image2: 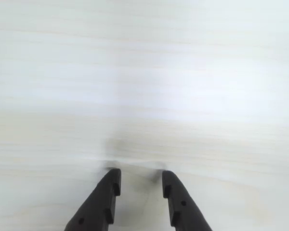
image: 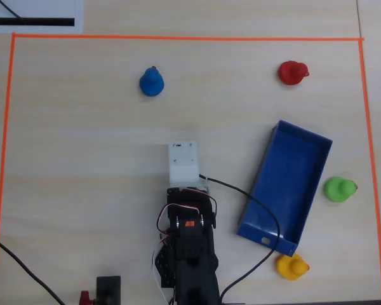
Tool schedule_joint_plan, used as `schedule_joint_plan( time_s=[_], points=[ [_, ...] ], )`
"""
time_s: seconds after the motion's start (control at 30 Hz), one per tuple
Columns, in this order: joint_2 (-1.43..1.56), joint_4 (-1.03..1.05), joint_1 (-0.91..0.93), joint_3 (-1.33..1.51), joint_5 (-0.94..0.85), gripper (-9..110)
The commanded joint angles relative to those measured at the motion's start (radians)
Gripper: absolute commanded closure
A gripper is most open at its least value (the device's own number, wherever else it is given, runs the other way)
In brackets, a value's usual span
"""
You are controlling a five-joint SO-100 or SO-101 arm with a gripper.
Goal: Grasp blue duck and put it into box.
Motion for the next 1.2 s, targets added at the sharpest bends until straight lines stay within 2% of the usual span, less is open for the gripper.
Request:
schedule_joint_plan(
  time_s=[0.0,0.5,0.63,0.9,1.03,1.17],
  points=[
    [-0.008,0.008,0.003,0.005,-0.002,92],
    [-0.008,0.008,0.003,0.005,-0.002,92],
    [-0.051,-0.015,-0.006,0.005,-0.002,101],
    [-0.531,-0.436,-0.043,-0.249,-0.002,101],
    [-0.890,-0.614,-0.058,-0.558,-0.002,94],
    [-1.275,-0.657,-0.061,-0.937,-0.067,86]
  ],
)
